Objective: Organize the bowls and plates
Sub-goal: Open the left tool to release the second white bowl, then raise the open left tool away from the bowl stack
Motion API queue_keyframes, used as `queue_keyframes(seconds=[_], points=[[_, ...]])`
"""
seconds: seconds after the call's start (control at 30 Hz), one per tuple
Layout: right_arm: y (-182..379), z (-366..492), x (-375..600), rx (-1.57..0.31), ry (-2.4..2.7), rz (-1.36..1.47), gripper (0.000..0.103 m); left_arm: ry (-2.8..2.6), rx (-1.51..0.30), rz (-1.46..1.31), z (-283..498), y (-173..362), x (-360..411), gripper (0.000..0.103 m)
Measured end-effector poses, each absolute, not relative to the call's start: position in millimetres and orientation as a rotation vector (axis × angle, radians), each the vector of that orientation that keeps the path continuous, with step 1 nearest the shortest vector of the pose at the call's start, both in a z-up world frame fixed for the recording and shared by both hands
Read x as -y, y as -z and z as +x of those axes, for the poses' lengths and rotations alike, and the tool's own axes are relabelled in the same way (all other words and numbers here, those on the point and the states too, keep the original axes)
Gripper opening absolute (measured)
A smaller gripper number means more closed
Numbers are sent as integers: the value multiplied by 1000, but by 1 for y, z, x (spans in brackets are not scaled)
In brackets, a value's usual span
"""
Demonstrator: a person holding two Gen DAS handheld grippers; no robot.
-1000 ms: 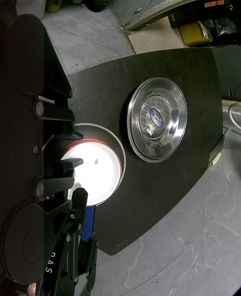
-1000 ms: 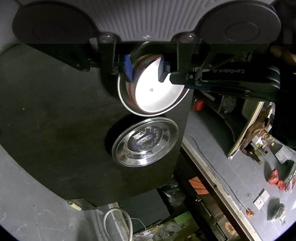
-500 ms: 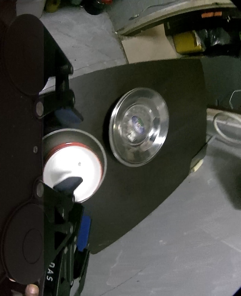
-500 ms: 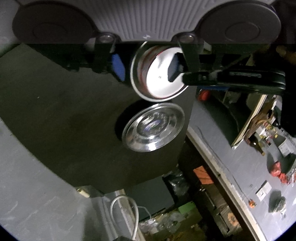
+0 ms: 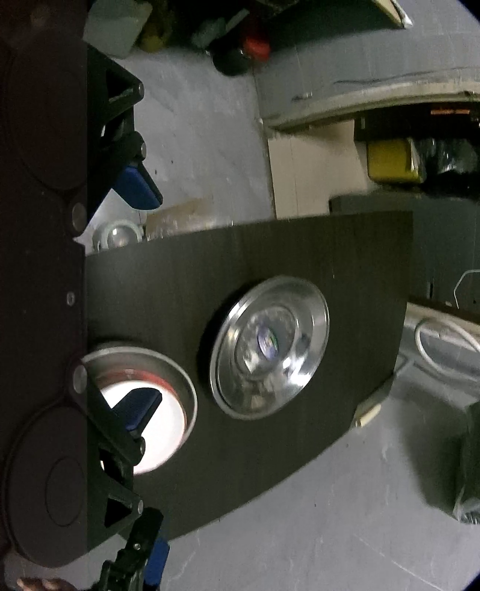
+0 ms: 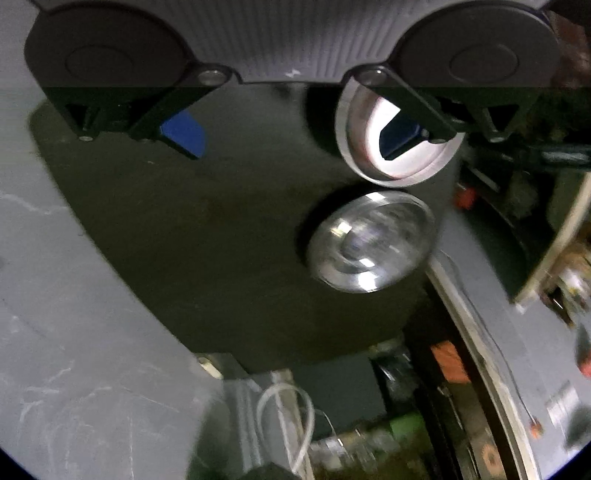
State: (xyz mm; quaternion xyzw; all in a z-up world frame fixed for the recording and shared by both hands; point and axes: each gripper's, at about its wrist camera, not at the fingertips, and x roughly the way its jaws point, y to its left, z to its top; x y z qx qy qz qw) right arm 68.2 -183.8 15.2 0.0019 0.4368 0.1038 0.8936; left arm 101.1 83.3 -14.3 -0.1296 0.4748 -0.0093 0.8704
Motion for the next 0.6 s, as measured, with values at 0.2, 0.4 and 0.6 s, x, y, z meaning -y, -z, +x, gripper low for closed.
queue_keyframes(seconds=[0.2,0.4,0.6], points=[[-7,63,175,-979,-170,-80,103,-10,-967,-231,91,19,-88,102],[-3,64,166,-1008,-194,-136,103,-14,-990,-204,82,26,-82,102],[-2,85,171,-1031,-280,-142,103,-46,-1003,-142,87,24,-70,102]])
